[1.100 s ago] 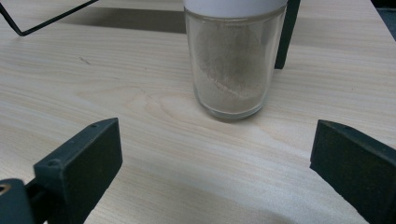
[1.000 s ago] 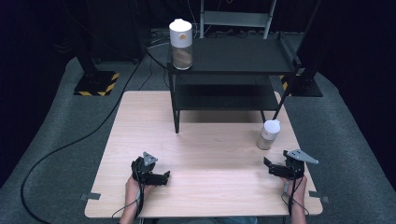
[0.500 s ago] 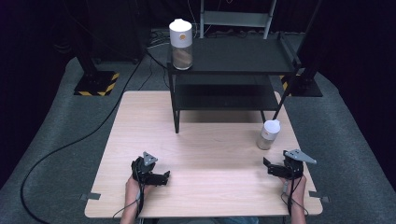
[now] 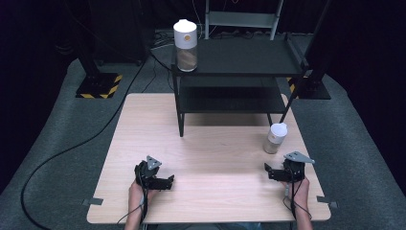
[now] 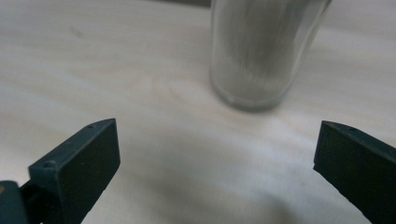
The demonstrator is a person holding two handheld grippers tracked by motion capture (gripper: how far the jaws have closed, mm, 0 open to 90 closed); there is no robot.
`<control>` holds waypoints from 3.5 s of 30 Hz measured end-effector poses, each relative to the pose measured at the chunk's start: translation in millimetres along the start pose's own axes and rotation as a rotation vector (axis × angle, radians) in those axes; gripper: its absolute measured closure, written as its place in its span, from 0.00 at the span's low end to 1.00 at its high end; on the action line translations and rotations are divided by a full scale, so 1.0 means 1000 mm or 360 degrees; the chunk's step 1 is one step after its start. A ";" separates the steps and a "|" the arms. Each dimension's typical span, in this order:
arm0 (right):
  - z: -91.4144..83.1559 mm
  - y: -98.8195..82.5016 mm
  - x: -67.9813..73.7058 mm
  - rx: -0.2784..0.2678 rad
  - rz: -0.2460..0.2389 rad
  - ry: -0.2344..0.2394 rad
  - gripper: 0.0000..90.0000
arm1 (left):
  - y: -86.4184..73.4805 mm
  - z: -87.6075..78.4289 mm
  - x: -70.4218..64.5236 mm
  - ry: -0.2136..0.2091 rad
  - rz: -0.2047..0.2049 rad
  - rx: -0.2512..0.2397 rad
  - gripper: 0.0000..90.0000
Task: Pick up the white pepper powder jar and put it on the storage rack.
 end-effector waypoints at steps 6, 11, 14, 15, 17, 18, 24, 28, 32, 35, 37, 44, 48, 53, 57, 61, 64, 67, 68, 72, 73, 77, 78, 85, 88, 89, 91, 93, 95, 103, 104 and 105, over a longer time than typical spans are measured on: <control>0.009 0.031 0.012 -0.0066 0.0032 -0.0106 0.00 | 0.000 0.000 0.000 0.0002 -0.0003 0.0000 0.00; 0.026 0.047 0.015 -0.0060 0.0058 -0.0171 0.00 | 0.000 0.000 0.000 0.0002 -0.0003 0.0000 0.00; 0.034 0.052 0.012 -0.0044 0.0079 -0.0187 0.00 | 0.000 0.000 0.000 0.0002 -0.0003 -0.0001 0.00; 0.036 0.054 0.011 -0.0040 0.0080 -0.0193 0.00 | 0.000 0.000 0.000 0.0002 -0.0003 -0.0001 0.00; 0.039 0.056 0.009 -0.0032 0.0101 -0.0190 0.00 | 0.000 0.000 0.000 0.0002 -0.0003 0.0000 0.00; 0.041 0.057 0.009 -0.0035 0.0091 -0.0197 0.00 | 0.000 0.000 0.000 0.0002 -0.0004 -0.0001 0.00; 0.046 0.058 0.009 -0.0021 0.0048 -0.0191 0.00 | 0.000 0.000 0.000 0.0002 -0.0003 -0.0001 0.00; 0.048 0.058 0.011 -0.0020 0.0043 -0.0205 0.03 | 0.000 0.000 0.000 0.0002 -0.0004 -0.0001 0.00; 0.048 0.059 0.008 -0.0024 0.0060 -0.0172 0.18 | 0.000 0.000 0.000 0.0002 -0.0004 -0.0001 0.00; 0.049 0.060 0.006 -0.0003 0.0056 -0.0154 0.26 | 0.000 0.000 0.000 0.0002 -0.0004 -0.0001 0.00; 0.051 0.062 0.006 0.0039 0.0053 -0.0168 0.31 | 0.000 0.000 0.000 0.0002 -0.0004 -0.0001 0.00; 0.051 0.059 0.010 0.0024 0.0039 -0.0182 0.33 | 0.000 0.000 0.000 0.0002 -0.0004 -0.0001 0.00; 0.050 0.059 0.012 0.0021 0.0019 -0.0195 0.33 | 0.000 0.000 0.000 0.0002 -0.0004 -0.0001 0.00; 0.046 0.063 0.010 0.0019 0.0025 -0.0180 0.33 | 0.000 0.000 0.000 0.0002 -0.0004 -0.0001 0.00; 0.039 0.069 0.005 0.0002 0.0036 -0.0163 0.33 | 0.000 0.000 0.000 0.0002 -0.0004 -0.0001 0.00; 0.034 0.076 0.001 -0.0010 0.0053 -0.0160 0.33 | 0.000 0.000 0.000 0.0002 -0.0004 -0.0001 0.00; 0.030 0.080 0.001 -0.0020 0.0045 -0.0162 0.33 | 0.000 0.000 0.000 0.0002 -0.0004 -0.0001 0.00; 0.027 0.083 -0.001 -0.0019 0.0048 -0.0157 0.33 | 0.000 0.000 0.000 0.0002 -0.0004 -0.0001 0.00; 0.027 0.085 -0.001 -0.0020 0.0043 -0.0152 0.33 | 0.000 0.000 0.000 0.0002 -0.0004 -0.0001 0.00; 0.023 0.091 -0.002 -0.0026 0.0025 -0.0147 0.33 | 0.000 0.000 0.000 0.0002 -0.0004 -0.0001 0.00; 0.023 0.091 -0.002 -0.0026 0.0025 -0.0147 0.33 | 0.000 0.000 0.000 0.0002 -0.0004 -0.0001 0.00; 0.019 0.097 -0.002 -0.0038 0.0020 -0.0139 0.33 | 0.000 0.000 0.000 0.0002 -0.0004 -0.0001 0.00; 0.018 0.098 -0.003 -0.0044 0.0020 -0.0138 0.33 | 0.000 0.000 0.000 0.0002 -0.0004 -0.0001 0.00; 0.010 0.108 -0.005 -0.0056 0.0016 -0.0130 0.33 | 0.000 0.000 0.000 0.0002 -0.0004 -0.0001 0.00; 0.008 0.109 -0.006 -0.0066 0.0016 -0.0126 0.33 | 0.000 0.000 0.000 0.0002 -0.0004 -0.0001 0.00; 0.006 0.112 -0.006 -0.0070 0.0022 -0.0118 0.33 | 0.000 0.000 0.000 0.0002 -0.0004 -0.0001 0.00; 0.005 0.113 -0.006 -0.0073 0.0018 -0.0119 0.33 | 0.000 0.000 0.000 0.0002 -0.0005 -0.0001 0.00; 0.003 0.116 -0.006 -0.0074 0.0011 -0.0121 0.33 | 0.000 0.000 0.000 0.0002 -0.0004 -0.0001 0.00; 0.000 0.121 -0.006 -0.0076 0.0008 -0.0116 0.33 | 0.000 0.000 0.000 0.0002 -0.0004 -0.0001 0.00; -0.007 0.131 -0.008 -0.0081 -0.0005 -0.0098 0.33 | 0.000 0.000 0.000 0.0002 -0.0004 -0.0001 0.00; -0.009 0.133 -0.010 -0.0087 0.0000 -0.0091 0.33 | 0.000 0.000 0.000 0.0001 -0.0004 -0.0001 0.00; -0.009 0.133 -0.010 -0.0087 0.0000 -0.0091 0.33 | 0.000 0.000 0.000 0.0001 -0.0004 -0.0001 0.00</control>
Point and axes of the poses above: each handheld gripper's, and its own axes: z roughly forward along the jaws, y roughly out of its top, x roughly to its left, the point moved 4 cm from there along z, roughly forward along the jaws, and after that the axes turned 11 degrees about -y, right-handed, at the moved point
